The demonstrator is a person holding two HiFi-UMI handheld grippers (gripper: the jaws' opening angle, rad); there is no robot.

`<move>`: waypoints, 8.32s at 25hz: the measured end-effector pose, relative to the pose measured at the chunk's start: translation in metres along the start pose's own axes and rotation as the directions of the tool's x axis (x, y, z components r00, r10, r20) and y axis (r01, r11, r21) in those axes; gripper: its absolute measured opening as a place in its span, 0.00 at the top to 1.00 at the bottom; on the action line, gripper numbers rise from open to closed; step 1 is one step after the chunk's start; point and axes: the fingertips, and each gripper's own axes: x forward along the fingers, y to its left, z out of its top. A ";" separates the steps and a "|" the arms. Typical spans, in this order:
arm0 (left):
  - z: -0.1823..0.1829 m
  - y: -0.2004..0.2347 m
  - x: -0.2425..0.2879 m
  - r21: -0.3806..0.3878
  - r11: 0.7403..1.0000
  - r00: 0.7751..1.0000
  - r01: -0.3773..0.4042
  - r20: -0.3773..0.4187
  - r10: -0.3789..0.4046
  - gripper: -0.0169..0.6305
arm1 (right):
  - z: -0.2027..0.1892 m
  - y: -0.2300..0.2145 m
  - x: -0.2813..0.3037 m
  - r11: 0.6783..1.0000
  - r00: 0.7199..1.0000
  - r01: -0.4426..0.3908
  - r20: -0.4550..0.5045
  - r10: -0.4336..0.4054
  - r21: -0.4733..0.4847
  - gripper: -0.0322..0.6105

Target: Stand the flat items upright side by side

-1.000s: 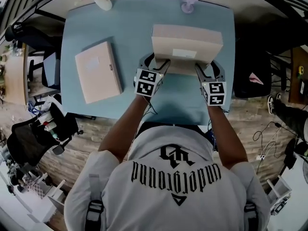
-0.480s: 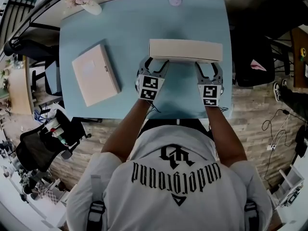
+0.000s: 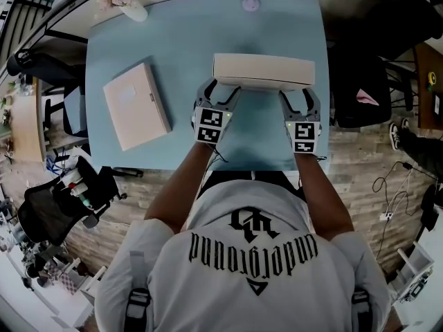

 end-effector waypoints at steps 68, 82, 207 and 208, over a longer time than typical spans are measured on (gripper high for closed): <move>-0.161 0.271 -0.524 -0.295 0.866 0.870 -0.402 0.172 0.463 0.50 | 0.178 0.524 -0.023 0.863 0.856 -0.484 0.127 0.501 -0.144 0.53; -0.220 0.332 -0.364 -0.371 0.900 0.972 -0.229 -0.133 0.193 0.47 | 0.101 0.497 0.118 0.828 0.802 -0.549 -0.207 0.560 0.116 0.49; -0.056 -0.036 -0.024 0.006 0.997 0.995 -0.082 -0.058 0.082 0.43 | -0.042 0.033 -0.035 0.997 0.996 -0.016 -0.093 0.009 -0.073 0.49; -0.056 -0.036 -0.024 0.006 0.997 0.995 -0.079 -0.057 0.079 0.43 | -0.042 0.033 -0.035 0.997 0.995 -0.017 -0.095 0.010 -0.074 0.49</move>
